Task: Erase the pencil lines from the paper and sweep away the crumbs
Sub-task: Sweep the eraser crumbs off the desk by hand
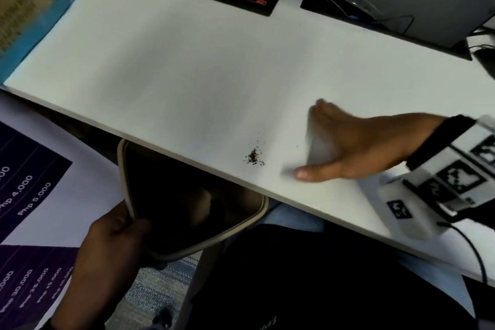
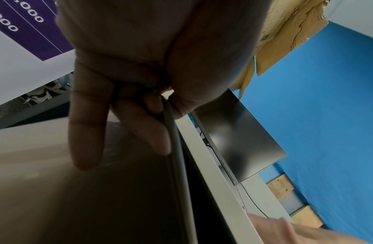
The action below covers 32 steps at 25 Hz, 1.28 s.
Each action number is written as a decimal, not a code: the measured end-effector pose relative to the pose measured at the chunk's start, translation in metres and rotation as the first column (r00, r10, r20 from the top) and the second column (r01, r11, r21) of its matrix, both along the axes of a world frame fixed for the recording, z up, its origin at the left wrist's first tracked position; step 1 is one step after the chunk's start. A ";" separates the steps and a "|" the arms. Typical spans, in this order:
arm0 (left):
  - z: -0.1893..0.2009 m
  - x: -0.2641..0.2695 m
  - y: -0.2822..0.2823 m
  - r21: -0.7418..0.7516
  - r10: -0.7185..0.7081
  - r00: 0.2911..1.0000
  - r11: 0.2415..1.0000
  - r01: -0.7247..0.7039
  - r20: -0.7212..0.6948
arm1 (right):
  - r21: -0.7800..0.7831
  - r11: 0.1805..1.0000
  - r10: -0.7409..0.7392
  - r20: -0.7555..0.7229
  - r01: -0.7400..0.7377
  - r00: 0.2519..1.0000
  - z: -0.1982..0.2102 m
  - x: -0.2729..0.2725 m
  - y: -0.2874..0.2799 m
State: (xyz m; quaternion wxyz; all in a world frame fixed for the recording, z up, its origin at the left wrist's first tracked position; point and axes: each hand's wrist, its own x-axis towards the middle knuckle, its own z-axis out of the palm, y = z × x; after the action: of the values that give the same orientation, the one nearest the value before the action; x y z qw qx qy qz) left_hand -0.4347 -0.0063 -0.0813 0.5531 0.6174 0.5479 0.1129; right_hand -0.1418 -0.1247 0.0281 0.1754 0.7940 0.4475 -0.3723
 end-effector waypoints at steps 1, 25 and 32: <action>-0.001 -0.001 0.000 -0.007 0.001 1.000 1.000 -0.001 0.001 | 0.028 0.996 0.090 -0.019 -0.089 0.996 -0.006 -0.013 0.003; 0.005 0.003 -0.004 0.009 -0.036 0.999 0.999 0.035 0.015 | 0.291 0.945 0.200 -0.155 -0.148 0.968 -0.014 -0.070 0.001; 0.005 0.002 -0.003 -0.003 -0.038 0.999 0.999 0.038 0.034 | 0.173 0.968 0.182 0.014 -0.182 0.983 -0.023 -0.070 -0.018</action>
State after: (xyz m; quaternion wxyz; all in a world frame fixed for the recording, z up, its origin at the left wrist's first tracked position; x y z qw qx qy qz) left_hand -0.4330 -0.0089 -0.0765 0.5656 0.6247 0.5266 0.1119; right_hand -0.2115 -0.1423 0.0047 0.1384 0.7615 0.5493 -0.3149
